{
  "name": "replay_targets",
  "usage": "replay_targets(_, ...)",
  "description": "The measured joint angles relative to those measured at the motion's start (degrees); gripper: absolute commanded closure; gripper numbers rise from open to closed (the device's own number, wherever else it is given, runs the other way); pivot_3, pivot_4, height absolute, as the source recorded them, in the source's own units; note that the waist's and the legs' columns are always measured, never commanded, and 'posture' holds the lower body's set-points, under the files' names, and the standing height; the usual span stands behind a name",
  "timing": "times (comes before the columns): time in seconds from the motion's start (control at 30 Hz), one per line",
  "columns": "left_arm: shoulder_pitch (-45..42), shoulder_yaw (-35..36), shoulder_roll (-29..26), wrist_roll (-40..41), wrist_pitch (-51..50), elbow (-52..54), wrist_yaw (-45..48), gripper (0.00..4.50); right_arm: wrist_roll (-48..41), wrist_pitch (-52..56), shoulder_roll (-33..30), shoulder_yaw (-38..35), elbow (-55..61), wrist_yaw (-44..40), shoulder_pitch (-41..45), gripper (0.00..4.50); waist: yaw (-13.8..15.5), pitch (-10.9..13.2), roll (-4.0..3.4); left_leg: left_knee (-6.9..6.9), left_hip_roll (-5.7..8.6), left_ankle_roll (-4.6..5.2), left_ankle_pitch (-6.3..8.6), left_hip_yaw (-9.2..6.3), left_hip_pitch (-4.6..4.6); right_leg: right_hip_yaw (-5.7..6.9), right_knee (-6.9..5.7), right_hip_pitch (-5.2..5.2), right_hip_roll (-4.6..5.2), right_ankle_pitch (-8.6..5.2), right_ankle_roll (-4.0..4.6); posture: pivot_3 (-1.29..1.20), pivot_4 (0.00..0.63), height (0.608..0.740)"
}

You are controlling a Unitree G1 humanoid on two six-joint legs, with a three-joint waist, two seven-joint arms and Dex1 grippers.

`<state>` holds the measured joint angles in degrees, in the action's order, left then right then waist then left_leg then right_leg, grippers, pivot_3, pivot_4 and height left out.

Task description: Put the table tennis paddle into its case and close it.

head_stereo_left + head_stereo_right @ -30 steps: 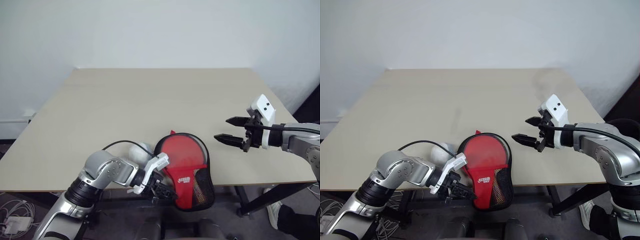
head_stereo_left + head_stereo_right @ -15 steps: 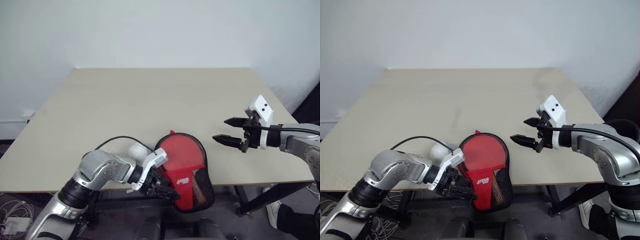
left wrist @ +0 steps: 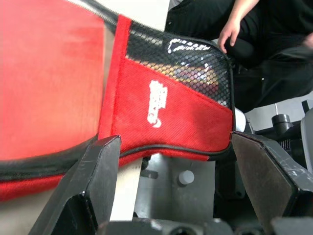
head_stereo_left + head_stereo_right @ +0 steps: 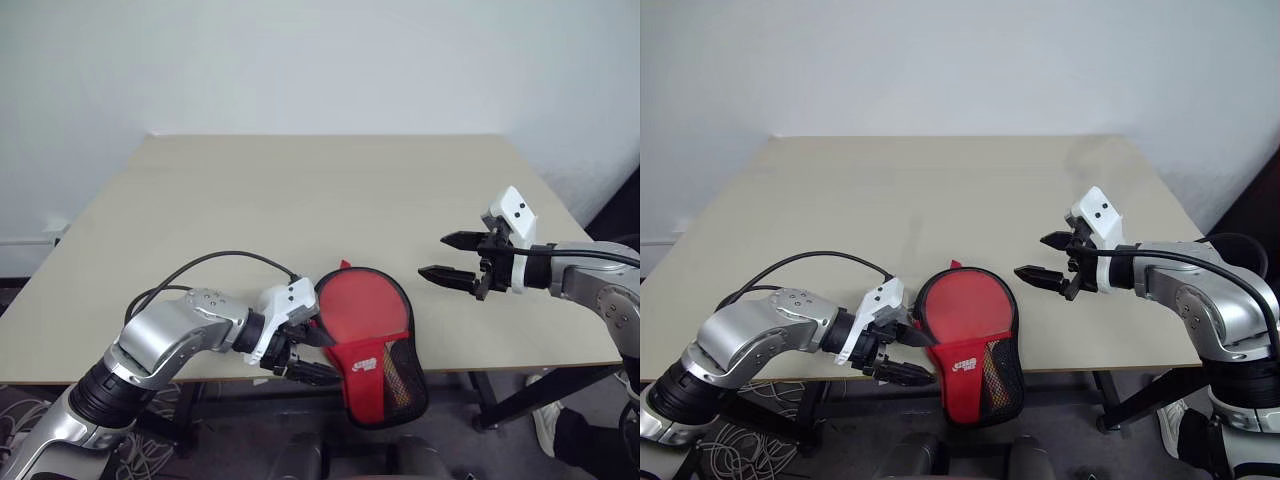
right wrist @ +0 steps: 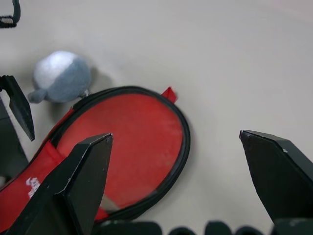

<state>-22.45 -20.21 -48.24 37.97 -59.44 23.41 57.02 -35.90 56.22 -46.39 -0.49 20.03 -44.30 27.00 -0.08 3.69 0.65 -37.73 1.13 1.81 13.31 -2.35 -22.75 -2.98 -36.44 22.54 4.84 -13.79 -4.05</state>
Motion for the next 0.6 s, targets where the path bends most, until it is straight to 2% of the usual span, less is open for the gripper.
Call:
replay_targets(0.13, 2.02, -0.08, -1.67, -0.52, -1.79, -0.34, -0.01, 0.75, 0.1, -0.05, 0.05, 0.28, -0.6, -0.35, 0.25, 0.0, -0.01, 0.06, 0.02, -0.02, -0.01, 0.0, 0.0, 0.03, 0.01, -0.01, -0.03, 0.02, -0.01, 0.0, 0.0, 0.0, 0.0, 0.74)
replay_targets(0.3, 1.87, -0.72, -3.59, -4.87, 0.3, -3.46, 0.35, 0.75, 0.1, -0.18, 0.18, 0.41, -0.6, -0.7, 0.55, 0.0, 0.03, 0.11, 0.03, -0.06, -0.01, 0.0, 0.0, 0.0, 0.04, 0.03, -0.04, 0.06, 0.01, 0.0, 0.0, 0.0, 0.0, 0.74)
replay_targets(0.6, -5.58, -1.73, -0.22, -15.34, 11.24, -16.45, 0.71, 0.75, 0.08, -0.16, 0.57, 0.83, -0.6, -0.57, 0.62, 0.0, 0.02, 0.15, 0.07, -0.03, 0.01, 0.0, 0.0, 0.01, 0.0, 0.02, -0.04, 0.0, 0.01, 0.01, -0.01, 0.0, 0.0, 0.74)
